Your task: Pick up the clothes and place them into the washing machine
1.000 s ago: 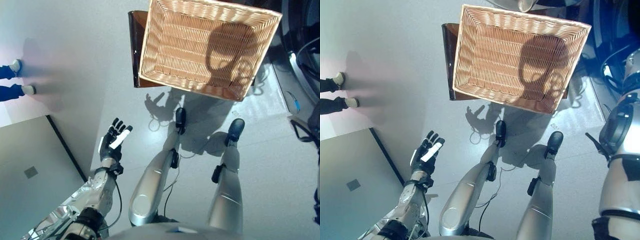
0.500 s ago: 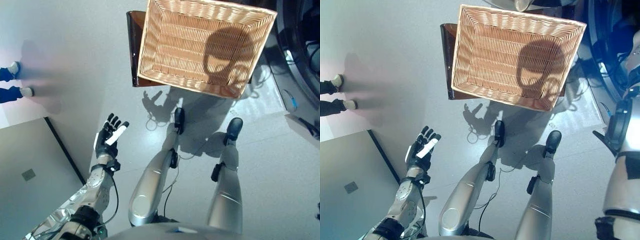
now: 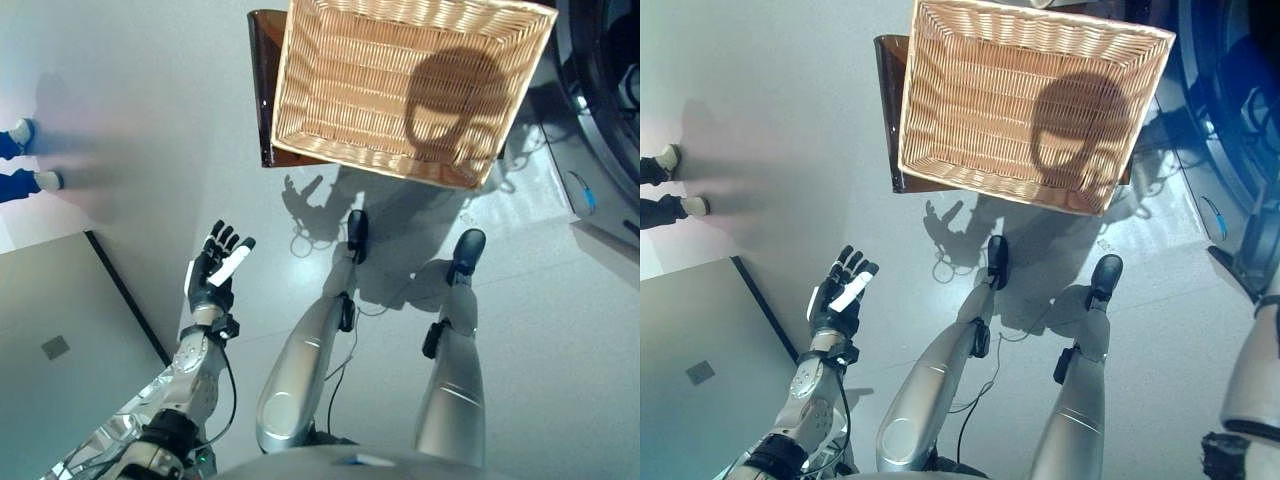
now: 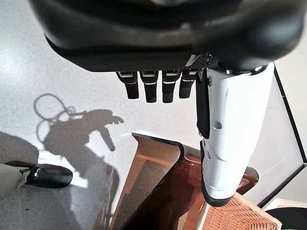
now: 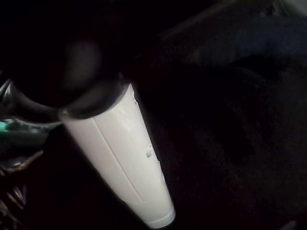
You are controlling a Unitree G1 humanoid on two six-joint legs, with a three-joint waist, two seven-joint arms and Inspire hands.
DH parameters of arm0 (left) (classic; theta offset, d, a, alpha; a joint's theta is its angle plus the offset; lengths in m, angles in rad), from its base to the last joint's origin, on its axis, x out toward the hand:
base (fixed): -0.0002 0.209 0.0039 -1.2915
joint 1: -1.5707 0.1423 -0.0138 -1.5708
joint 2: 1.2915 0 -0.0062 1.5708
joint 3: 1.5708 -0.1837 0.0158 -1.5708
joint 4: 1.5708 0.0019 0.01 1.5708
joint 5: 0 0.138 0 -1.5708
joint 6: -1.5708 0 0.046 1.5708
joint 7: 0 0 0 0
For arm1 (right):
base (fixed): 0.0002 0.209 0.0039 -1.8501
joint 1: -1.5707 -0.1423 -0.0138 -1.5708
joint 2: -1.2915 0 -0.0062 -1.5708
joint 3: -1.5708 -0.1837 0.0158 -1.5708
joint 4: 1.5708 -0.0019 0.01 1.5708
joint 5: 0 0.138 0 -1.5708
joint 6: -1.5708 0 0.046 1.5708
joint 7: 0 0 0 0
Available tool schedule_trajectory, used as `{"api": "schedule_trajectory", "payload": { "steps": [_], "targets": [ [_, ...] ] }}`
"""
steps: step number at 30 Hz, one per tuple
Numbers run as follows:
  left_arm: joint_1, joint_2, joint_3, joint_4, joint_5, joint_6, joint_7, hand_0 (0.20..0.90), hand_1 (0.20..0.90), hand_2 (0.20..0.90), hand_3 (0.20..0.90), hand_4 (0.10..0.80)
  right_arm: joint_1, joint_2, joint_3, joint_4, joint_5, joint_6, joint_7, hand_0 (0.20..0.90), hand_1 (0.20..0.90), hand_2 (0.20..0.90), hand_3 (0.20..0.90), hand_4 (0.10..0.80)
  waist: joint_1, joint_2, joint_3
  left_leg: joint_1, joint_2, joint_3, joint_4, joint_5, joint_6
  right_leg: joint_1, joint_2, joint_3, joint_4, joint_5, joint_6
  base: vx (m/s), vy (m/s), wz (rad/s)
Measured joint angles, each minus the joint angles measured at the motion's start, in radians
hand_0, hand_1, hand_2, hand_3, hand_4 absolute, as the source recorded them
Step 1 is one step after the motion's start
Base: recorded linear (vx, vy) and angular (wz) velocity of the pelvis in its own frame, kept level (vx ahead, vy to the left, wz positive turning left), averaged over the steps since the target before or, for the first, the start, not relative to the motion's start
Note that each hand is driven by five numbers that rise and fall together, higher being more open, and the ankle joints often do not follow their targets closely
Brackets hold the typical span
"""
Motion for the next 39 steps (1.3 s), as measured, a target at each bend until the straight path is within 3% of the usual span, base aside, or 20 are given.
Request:
{"api": "schedule_trajectory", "payload": {
  "steps": [19, 24, 35, 39],
  "targets": [
    [0.0, 0.0, 0.001, -0.005, 0.0, 0.0, 0.017, 0.9, 0.9, 0.9, 0.9, 0.8, 0.004, -0.005, -0.016, 0.006, -0.024, 0.018, -0.041, 0.9, 0.9, 0.9, 0.9, 0.8, -0.008, 0.0, 0.0, -0.03, 0.001, -0.015, 0.028, -0.001, 0.002, -0.015, 0.0, -0.003, 0.014, 0.0, -0.002, 0.006, 0.0, 0.01],
    [-0.002, 0.001, 0.001, -0.007, 0.0, 0.001, 0.016, 0.9, 0.9, 0.9, 0.9, 0.8, 0.025, -0.01, 0.0, 0.024, -0.079, 0.063, -0.031, 0.9, 0.9, 0.9, 0.9, 0.8, -0.02, -0.012, 0.0, -0.038, 0.002, -0.021, 0.049, -0.005, 0.003, -0.012, 0.001, -0.007, 0.017, 0.0, -0.002, 0.022, -0.007, 0.04],
    [-0.002, 0.001, 0.003, -0.007, 0.001, 0.003, 0.009, 0.9, 0.9, 0.9, 0.9, 0.8, 0.194, -0.007, -0.037, -0.004, -0.247, 0.129, -0.043, 0.9, 0.9, 0.9, 0.9, 0.8, -0.032, -0.038, 0.003, -0.032, 0.003, -0.034, 0.077, -0.01, 0.004, 0.024, 0.001, -0.023, 0.014, 0.003, -0.002, 0.008, 0.009, 0.05],
    [-0.002, 0.001, 0.022, -0.003, 0.002, 0.005, 0.008, 0.9, 0.9, 0.9, 0.9, 0.8, 0.3, 0.027, -0.099, -0.002, -0.276, 0.153, -0.045, 0.9, 0.9, 0.9, 0.9, 0.8, -0.032, -0.069, 0.005, 0.005, 0.001, -0.043, 0.077, -0.015, 0.0, 0.072, -0.001, -0.028, -0.001, 0.002, -0.001, 0.032, 0.021, 0.06]
  ]
}}
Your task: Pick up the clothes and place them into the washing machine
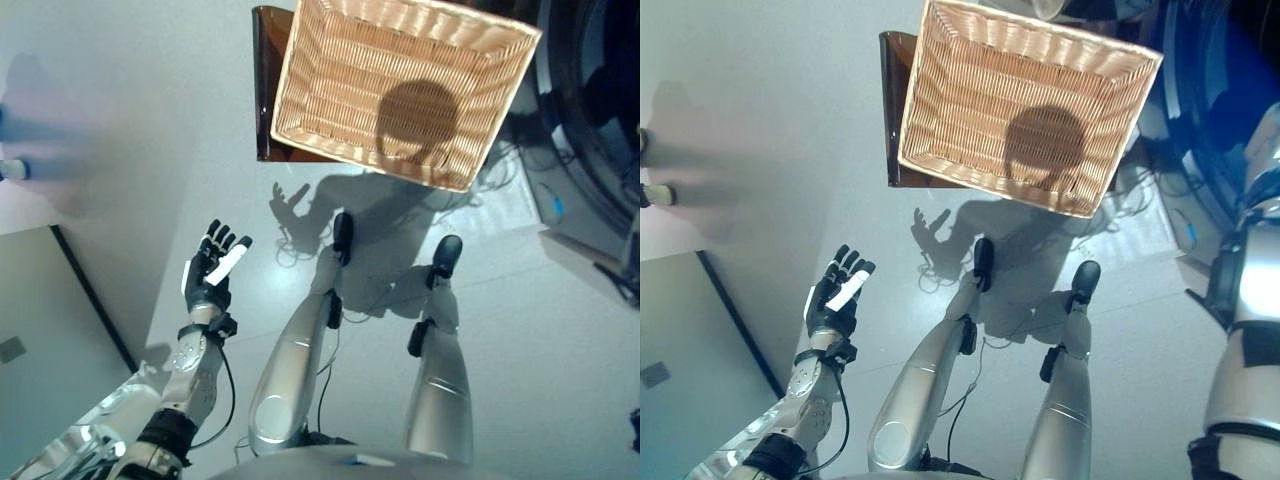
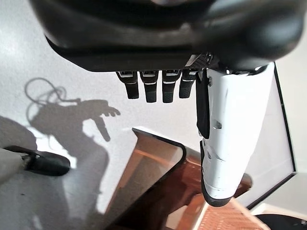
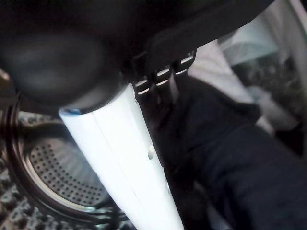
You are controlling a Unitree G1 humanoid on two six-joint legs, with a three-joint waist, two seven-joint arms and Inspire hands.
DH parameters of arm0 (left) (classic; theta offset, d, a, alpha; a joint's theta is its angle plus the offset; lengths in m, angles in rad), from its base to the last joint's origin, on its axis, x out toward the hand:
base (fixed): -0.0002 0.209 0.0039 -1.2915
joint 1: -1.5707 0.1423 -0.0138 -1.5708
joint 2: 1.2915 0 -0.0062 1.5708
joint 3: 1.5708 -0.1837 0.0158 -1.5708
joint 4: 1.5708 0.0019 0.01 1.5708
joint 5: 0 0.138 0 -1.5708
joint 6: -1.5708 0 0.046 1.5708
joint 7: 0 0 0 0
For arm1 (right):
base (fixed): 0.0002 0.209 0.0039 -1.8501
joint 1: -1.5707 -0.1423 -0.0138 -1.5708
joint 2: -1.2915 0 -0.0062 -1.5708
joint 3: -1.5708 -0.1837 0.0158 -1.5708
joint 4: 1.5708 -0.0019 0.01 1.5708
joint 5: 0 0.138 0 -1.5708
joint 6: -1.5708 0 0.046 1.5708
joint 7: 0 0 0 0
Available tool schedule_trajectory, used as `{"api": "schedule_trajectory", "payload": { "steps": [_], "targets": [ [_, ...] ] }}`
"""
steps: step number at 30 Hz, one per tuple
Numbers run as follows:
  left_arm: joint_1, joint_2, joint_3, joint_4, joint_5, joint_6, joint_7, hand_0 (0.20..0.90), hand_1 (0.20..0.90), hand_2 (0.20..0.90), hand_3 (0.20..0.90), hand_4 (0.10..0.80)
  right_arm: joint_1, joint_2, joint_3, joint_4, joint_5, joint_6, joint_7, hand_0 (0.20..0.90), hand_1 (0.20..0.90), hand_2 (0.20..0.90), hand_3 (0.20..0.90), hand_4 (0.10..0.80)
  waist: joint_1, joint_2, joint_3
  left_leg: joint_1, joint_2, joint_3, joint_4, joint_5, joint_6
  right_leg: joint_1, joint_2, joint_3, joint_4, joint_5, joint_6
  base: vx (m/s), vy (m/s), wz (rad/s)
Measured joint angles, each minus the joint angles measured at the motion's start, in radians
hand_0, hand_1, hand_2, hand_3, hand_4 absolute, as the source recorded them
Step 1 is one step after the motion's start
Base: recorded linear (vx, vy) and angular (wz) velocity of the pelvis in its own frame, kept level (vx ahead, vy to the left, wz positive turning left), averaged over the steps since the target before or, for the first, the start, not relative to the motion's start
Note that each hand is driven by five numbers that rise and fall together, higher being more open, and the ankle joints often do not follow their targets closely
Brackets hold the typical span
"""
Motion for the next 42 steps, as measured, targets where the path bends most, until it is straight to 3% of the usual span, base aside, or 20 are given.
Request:
{"api": "schedule_trajectory", "payload": {
  "steps": [4, 11, 16, 30, 42],
  "targets": [
    [0.0, 0.0, 0.024, 0.012, 0.0, 0.003, 0.0, 0.9, 0.9, 0.9, 0.9, 0.8, 0.095, 0.03, -0.033, -0.024, -0.006, -0.004, 0.005, 0.9, 0.9, 0.9, 0.9, 0.8, 0.002, -0.033, -0.005, 0.017, -0.001, -0.004, 0.0, -0.001, 0.001, 0.026, -0.001, -0.003, -0.011, 0.002, 0.001, 0.026, 0.012, 0.04],
    [0.001, 0.001, 0.041, 0.028, 0.003, 0.007, 0.001, 0.9, 0.9, 0.9, 0.9, 0.8, 0.262, 0.19, -0.108, -0.102, -0.064, -0.005, -0.058, 0.9, 0.9, 0.9, 0.9, 0.8, 0.003, -0.085, -0.023, 0.049, -0.004, -0.006, -0.003, -0.012, -0.004, 0.075, -0.003, -0.011, -0.045, 0.005, 0.001, 0.007, 0.008, 0.02],
    [0.0, 0.001, 0.046, 0.042, 0.017, 0.009, 0.004, 0.9, 0.9, 0.9, 0.9, 0.8, 0.344, 0.285, -0.108, -0.193, -0.178, -0.004, -0.093, 0.9, 0.9, 0.9, 0.9, 0.8, 0.011, -0.085, -0.023, 0.054, -0.006, -0.004, -0.003, -0.013, -0.002, 0.086, -0.004, -0.011, -0.057, 0.011, 0.001, 0.0, 0.0, 0.0],
    [0.001, 0.001, 0.052, 0.079, 0.051, 0.008, 0.012, 0.9, 0.9, 0.9, 0.9, 0.8, 0.483, 0.478, -0.088, -0.198, -0.237, -0.01, -0.096, 0.9, 0.9, 0.9, 0.9, 0.8, 0.029, -0.086, -0.024, 0.103, -0.005, -0.003, -0.005, -0.023, -0.005, 0.144, -0.004, -0.012, -0.079, 0.017, 0.001, 0.0, 0.0, 0.0],
    [-0.03, -0.004, 0.118, 0.378, 0.199, 0.02, 0.032, 0.9, 0.9, 0.9, 0.9, 0.8, 0.684, 0.597, -0.033, -0.188, -0.238, -0.081, -0.024, 0.9, 0.9, 0.9, 0.9, 0.8, 0.005, -0.142, -0.074, 0.237, -0.003, -0.004, -0.001, -0.047, -0.011, 0.28, -0.005, -0.02, -0.079, -0.013, -0.004, 0.058, -0.024, 0.0]
  ]
}}
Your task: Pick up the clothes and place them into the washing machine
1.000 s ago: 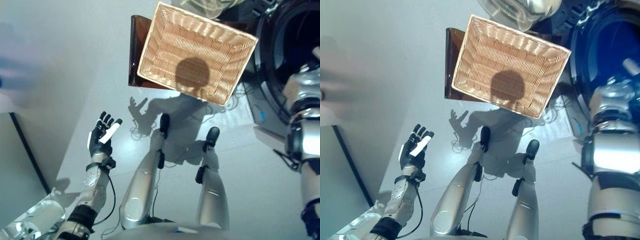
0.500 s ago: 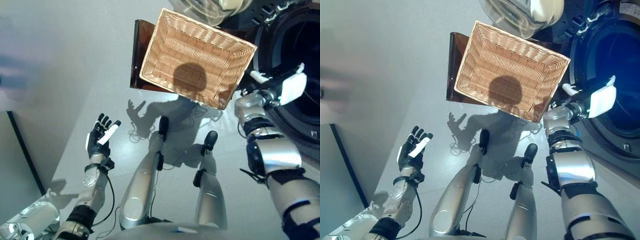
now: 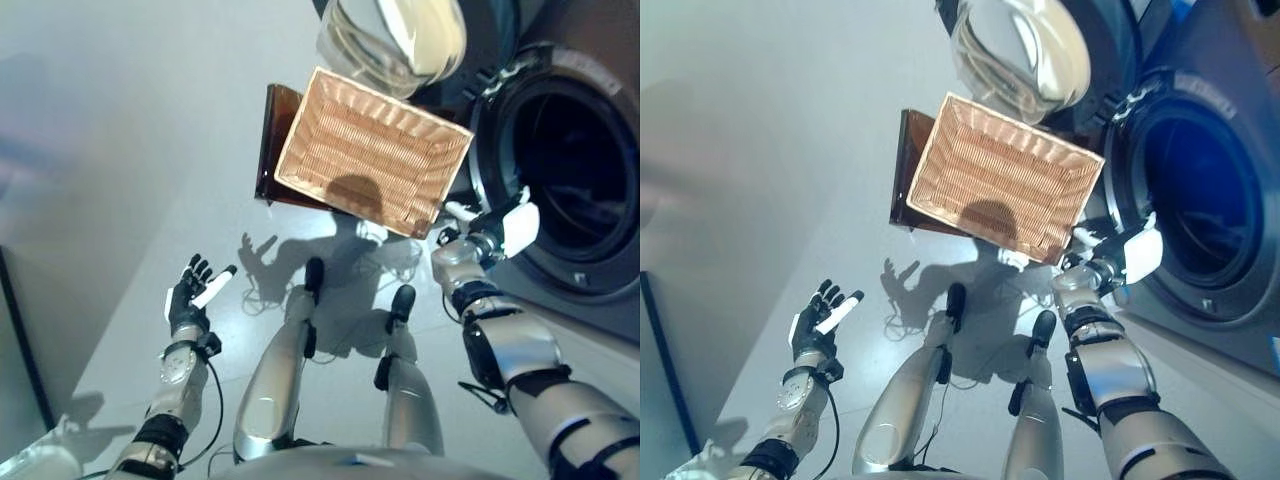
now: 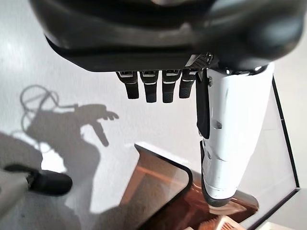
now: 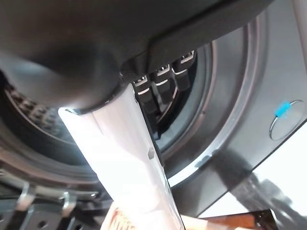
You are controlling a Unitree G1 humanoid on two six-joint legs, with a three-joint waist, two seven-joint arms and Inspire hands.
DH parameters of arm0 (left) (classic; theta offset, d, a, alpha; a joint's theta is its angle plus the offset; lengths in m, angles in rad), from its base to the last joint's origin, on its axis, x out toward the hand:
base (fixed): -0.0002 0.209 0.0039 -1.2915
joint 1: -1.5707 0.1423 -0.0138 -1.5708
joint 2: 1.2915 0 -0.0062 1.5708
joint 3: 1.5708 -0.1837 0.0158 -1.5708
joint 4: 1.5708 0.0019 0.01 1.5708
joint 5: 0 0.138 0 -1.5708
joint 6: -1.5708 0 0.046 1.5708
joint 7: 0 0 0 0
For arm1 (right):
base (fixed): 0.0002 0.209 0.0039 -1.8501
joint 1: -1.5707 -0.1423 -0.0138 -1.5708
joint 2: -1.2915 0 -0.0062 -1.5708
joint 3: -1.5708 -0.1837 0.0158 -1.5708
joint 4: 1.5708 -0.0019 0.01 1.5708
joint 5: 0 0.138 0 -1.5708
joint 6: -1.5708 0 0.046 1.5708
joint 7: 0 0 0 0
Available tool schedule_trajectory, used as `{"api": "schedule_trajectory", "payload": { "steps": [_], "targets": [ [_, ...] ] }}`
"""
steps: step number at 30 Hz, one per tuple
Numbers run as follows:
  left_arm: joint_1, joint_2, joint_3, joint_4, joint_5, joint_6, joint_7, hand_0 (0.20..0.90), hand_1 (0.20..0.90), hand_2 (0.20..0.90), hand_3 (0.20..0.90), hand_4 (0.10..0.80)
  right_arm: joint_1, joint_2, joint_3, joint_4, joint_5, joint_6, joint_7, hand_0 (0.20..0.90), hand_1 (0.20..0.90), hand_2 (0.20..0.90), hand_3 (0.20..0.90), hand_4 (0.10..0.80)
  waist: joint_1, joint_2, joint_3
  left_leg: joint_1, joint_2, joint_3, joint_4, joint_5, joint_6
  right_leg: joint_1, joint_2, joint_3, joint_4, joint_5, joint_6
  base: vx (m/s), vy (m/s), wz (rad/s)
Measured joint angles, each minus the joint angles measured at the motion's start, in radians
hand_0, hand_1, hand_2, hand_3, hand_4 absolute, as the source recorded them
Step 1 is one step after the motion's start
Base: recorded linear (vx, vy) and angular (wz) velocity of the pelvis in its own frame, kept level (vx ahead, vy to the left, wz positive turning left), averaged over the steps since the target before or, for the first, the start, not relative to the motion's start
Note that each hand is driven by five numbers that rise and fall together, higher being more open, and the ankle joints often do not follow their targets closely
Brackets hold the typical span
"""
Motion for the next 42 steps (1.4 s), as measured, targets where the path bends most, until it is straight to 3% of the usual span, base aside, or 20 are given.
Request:
{"api": "schedule_trajectory", "payload": {
  "steps": [2, 14, 20, 30, 38, 42],
  "targets": [
    [0.005, 0.002, 0.018, 0.066, 0.034, 0.001, 0.018, 0.9, 0.9, 0.9, 0.9, 0.8, 0.072, 0.036, 0.027, -0.001, -0.013, -0.018, 0.033, 0.9, 0.9, 0.9, 0.9, 0.8, 0.0, -0.026, -0.06, 0.005, 0.002, 0.0, 0.0, -0.006, -0.003, 0.004, 0.001, -0.002, 0.0, -0.011, -0.004, 0.126, -0.036, 0.0],
    [0.011, 0.003, 0.067, 0.359, 0.315, 0.036, 0.079, 0.9, 0.9, 0.9, 0.9, 0.8, 0.356, 0.094, 0.176, 0.005, -0.195, -0.063, 0.202, 0.9, 0.9, 0.9, 0.9, 0.8, -0.033, -0.104, -0.182, 0.193, 0.0, 0.013, -0.048, -0.026, -0.007, 0.166, -0.005, -0.004, -0.007, -0.052, 0.003, 0.089, -0.011, -0.03],
    [0.018, 0.005, 0.098, 0.465, 0.447, 0.088, 0.092, 0.9, 0.9, 0.9, 0.9, 0.8, 0.472, 0.127, 0.225, 0.015, -0.257, -0.081, 0.322, 0.9, 0.9, 0.9, 0.9, 0.8, -0.072, -0.134, -0.227, 0.345, 0.002, 0.059, -0.107, -0.032, -0.007, 0.268, -0.005, 0.031, -0.007, -0.07, 0.011, 0.073, 0.008, -0.2],
    [0.037, 0.005, 0.08, 0.521, 0.603, 0.152, 0.05, 0.9, 0.9, 0.9, 0.9, 0.8, 0.603, 0.142, 0.221, 0.076, -0.258, -0.08, 0.498, 0.9, 0.9, 0.9, 0.9, 0.8, -0.118, -0.166, -0.318, 0.488, 0.005, 0.093, -0.135, -0.058, -0.007, 0.38, -0.004, 0.063, -0.007, -0.092, 0.013, 0.049, 0.041, -0.11],
    [0.071, -0.013, 0.073, 0.563, 0.646, 0.199, 0.011, 0.9, 0.9, 0.9, 0.9, 0.8, 0.713, 0.158, 0.086, 0.174, -0.129, -0.072, 0.592, 0.9, 0.9, 0.9, 0.9, 0.8, -0.162, -0.168, -0.398, 0.546, 0.006, 0.102, -0.136, -0.074, -0.003, 0.425, -0.006, 0.075, -0.001, -0.113, 0.015, 0.015, 0.041, -0.05],
    [0.087, -0.025, 0.035, 0.582, 0.658, 0.216, -0.001, 0.9, 0.9, 0.9, 0.9, 0.8, 0.771, 0.175, 0.09, 0.195, -0.125, -0.051, 0.621, 0.9, 0.9, 0.9, 0.9, 0.8, -0.171, -0.176, -0.411, 0.567, 0.009, 0.111, -0.136, -0.079, -0.002, 0.437, -0.006, 0.078, 0.0, -0.116, 0.017, 0.021, 0.019, -0.09]
  ]
}}
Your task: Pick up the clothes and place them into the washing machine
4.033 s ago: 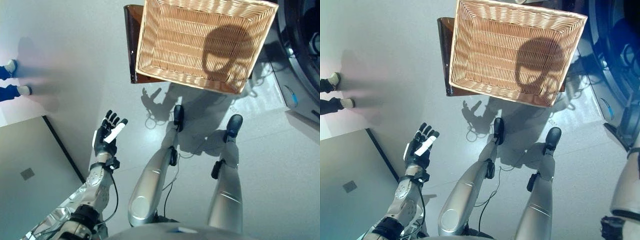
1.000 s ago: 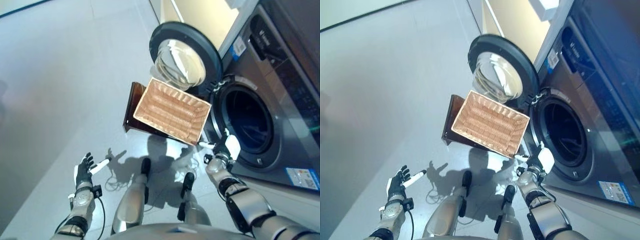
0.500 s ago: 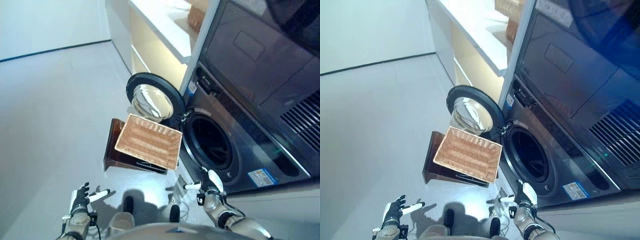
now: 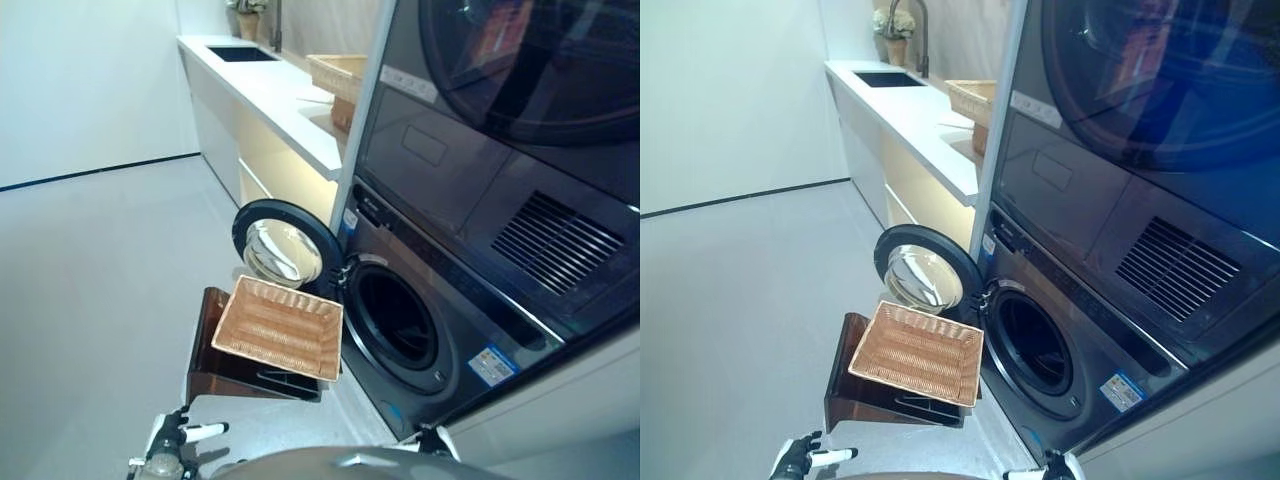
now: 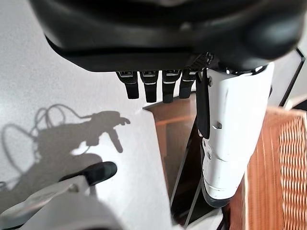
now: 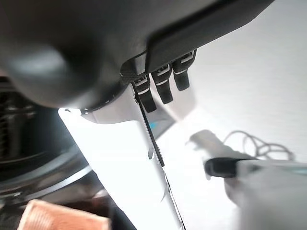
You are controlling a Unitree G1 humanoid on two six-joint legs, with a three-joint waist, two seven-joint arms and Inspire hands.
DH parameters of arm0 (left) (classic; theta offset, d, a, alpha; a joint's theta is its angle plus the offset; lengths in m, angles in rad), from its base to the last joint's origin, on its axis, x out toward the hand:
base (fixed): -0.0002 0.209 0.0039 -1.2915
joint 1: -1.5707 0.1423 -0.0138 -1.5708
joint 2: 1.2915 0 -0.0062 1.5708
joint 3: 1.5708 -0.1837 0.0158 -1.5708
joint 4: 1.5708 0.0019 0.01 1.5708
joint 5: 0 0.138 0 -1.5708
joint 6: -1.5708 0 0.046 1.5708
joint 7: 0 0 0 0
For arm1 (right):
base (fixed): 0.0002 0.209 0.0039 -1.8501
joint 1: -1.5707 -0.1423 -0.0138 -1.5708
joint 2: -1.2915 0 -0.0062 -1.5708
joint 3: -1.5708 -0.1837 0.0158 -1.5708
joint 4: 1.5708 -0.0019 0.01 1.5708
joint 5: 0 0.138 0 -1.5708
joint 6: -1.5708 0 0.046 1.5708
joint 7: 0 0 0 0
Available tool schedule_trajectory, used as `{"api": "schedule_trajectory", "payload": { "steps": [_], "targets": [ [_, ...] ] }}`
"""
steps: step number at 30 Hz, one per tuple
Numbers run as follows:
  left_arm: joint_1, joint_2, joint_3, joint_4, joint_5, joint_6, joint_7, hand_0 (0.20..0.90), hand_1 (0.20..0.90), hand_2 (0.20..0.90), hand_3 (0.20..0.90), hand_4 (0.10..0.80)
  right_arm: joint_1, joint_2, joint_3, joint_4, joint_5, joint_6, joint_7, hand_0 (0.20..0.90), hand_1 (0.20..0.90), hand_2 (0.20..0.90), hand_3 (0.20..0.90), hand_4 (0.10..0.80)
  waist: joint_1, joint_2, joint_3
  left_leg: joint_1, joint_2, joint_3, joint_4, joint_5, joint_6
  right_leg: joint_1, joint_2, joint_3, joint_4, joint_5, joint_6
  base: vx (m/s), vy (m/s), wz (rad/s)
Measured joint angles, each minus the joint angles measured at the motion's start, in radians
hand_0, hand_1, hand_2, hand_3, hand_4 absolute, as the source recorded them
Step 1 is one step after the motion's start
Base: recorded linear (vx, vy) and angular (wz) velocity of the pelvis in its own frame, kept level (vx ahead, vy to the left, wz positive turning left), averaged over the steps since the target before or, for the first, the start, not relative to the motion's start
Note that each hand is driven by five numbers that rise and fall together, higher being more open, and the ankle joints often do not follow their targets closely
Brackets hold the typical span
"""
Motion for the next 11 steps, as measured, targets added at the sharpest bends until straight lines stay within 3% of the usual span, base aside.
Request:
{"api": "schedule_trajectory", "payload": {
  "steps": [11],
  "targets": [
    [0.028, -0.016, -0.032, 0.017, 0.019, 0.002, -0.033, 0.9, 0.9, 0.9, 0.9, 0.8, 0.018, -0.001, 0.005, -0.005, 0.009, -0.003, 0.046, 0.9, 0.9, 0.9, 0.9, 0.8, -0.024, 0.0, -0.032, 0.017, 0.01, 0.022, 0.0, -0.001, -0.002, 0.008, -0.001, 0.0, 0.001, 0.0, 0.0, 0.002, 0.007, -0.08]
  ]
}}
